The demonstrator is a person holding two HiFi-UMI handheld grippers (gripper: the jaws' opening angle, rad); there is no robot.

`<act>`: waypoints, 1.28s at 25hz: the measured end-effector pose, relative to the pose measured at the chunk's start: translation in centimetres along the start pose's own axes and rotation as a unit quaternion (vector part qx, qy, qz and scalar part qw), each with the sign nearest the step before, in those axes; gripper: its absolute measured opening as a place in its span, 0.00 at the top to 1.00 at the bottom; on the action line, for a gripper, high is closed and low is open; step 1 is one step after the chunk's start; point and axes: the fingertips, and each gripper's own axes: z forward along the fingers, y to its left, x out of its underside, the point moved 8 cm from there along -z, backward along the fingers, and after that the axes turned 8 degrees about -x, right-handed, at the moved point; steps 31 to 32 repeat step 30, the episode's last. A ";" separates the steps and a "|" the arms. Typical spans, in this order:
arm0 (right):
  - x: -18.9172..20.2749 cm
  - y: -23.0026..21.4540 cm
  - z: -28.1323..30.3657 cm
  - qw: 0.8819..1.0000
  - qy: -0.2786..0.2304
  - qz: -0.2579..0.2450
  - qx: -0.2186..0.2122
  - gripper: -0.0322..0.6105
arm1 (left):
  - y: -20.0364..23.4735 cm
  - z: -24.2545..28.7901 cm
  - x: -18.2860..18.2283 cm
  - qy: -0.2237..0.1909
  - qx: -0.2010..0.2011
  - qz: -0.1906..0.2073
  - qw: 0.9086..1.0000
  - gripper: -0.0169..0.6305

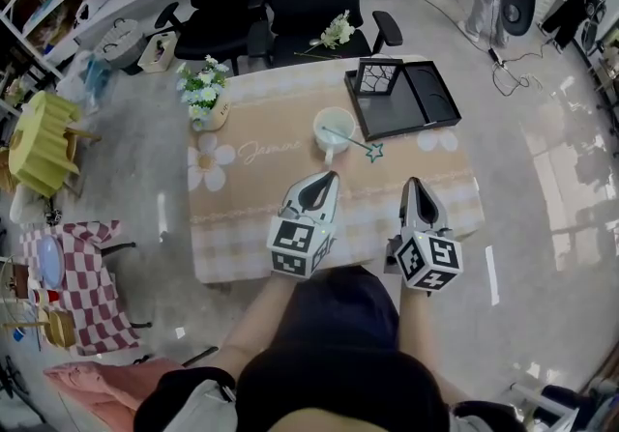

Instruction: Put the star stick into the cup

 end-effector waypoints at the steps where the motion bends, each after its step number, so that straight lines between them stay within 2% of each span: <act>1: 0.1 0.0 0.0 1.000 0.005 -0.002 -0.001 0.94 | 0.0 -0.1 -0.1 -0.002 -0.002 -0.001 1.000 0.96; 5: 0.6 -0.1 0.0 1.000 0.023 -0.005 0.000 0.94 | 0.2 -0.1 -0.2 -0.003 -0.006 0.000 1.000 0.96; 14: 0.8 -0.5 -0.1 1.000 0.021 -0.009 0.017 0.94 | 0.7 0.0 0.2 0.004 -0.014 0.002 1.000 0.96; 23: 0.8 -0.4 0.6 1.000 0.014 0.020 0.005 0.94 | 1.7 -0.5 0.4 0.007 -0.027 -0.001 1.000 0.96; 32: 1.0 -0.4 0.7 1.000 0.014 0.020 0.002 0.94 | 1.9 -0.5 1.0 0.012 -0.033 -0.003 0.999 0.96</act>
